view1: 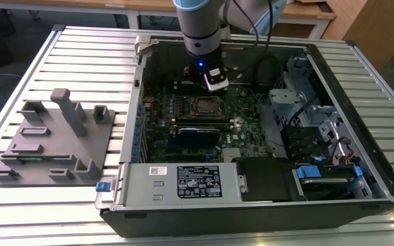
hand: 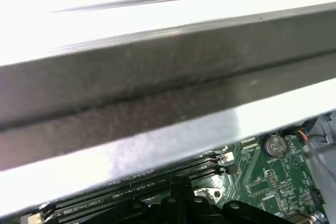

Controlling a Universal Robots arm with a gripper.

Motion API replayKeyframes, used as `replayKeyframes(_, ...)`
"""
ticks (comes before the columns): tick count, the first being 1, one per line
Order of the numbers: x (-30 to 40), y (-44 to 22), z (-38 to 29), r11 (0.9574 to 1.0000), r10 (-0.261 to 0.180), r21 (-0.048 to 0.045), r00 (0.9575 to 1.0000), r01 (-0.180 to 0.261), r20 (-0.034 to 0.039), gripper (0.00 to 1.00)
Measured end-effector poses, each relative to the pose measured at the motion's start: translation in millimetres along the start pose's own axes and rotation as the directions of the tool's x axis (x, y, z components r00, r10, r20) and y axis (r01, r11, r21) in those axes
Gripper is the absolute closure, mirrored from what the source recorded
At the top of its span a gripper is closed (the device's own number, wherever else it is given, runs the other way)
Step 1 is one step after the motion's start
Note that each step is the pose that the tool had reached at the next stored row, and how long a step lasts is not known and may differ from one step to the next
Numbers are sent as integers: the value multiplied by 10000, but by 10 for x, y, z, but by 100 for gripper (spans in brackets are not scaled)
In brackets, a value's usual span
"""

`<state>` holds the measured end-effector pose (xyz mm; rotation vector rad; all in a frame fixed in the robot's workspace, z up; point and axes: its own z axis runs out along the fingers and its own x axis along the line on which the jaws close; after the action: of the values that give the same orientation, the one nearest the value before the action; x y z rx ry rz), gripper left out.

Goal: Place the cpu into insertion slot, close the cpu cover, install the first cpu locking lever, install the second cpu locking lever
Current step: 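Install the first cpu locking lever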

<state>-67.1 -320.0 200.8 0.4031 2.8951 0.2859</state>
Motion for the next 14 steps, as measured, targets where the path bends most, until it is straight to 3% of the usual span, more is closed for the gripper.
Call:
replayKeyframes(5,-17,21,-93,10000,0,0,10000,0,-1,90)
replayKeyframes(14,-18,22,-97,10000,0,15,10000,0,-2,90)
